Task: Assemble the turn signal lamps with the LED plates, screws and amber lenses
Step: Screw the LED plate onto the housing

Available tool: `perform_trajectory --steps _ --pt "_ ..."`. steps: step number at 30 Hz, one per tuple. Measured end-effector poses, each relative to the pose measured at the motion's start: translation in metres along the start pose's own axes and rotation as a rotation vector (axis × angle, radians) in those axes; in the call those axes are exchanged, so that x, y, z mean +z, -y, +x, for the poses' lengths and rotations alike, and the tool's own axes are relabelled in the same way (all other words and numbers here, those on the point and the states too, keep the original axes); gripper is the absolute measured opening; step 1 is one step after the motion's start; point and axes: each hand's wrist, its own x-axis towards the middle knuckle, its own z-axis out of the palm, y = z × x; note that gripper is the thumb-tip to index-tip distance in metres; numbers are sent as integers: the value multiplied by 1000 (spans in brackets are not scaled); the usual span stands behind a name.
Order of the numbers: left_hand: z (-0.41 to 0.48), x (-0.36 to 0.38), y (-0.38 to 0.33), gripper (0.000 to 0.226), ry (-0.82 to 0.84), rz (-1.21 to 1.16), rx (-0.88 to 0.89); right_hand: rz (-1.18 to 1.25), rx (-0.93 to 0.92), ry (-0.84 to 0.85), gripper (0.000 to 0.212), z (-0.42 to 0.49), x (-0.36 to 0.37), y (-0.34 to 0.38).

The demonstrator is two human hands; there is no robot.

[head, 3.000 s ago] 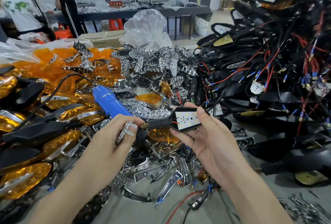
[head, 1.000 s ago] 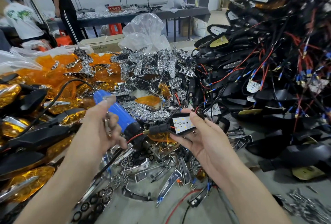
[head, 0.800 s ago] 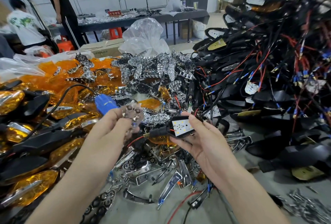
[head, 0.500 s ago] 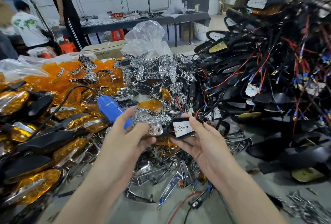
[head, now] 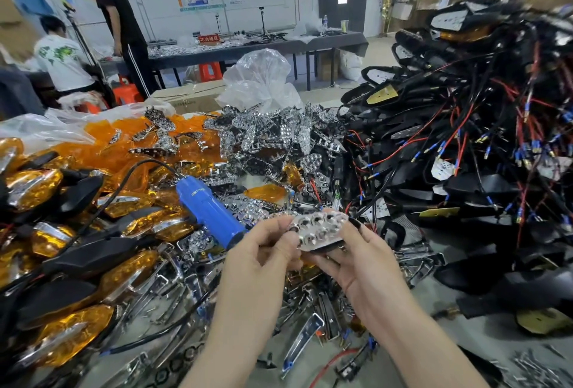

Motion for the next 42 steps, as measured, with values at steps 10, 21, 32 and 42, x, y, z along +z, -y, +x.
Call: perform_trajectory --steps 10,21,32,42 --pt "4 -3 3 18 101 275 138 -82 -81 76 27 0 0 1" --pt "14 -24 5 28 139 302 148 -470 -393 227 23 -13 4 -4" --pt "13 -26 4 22 143 282 153 -355 -271 170 22 -10 5 0" --pt "6 -21 9 23 241 787 547 -208 -21 65 29 -2 3 -7"
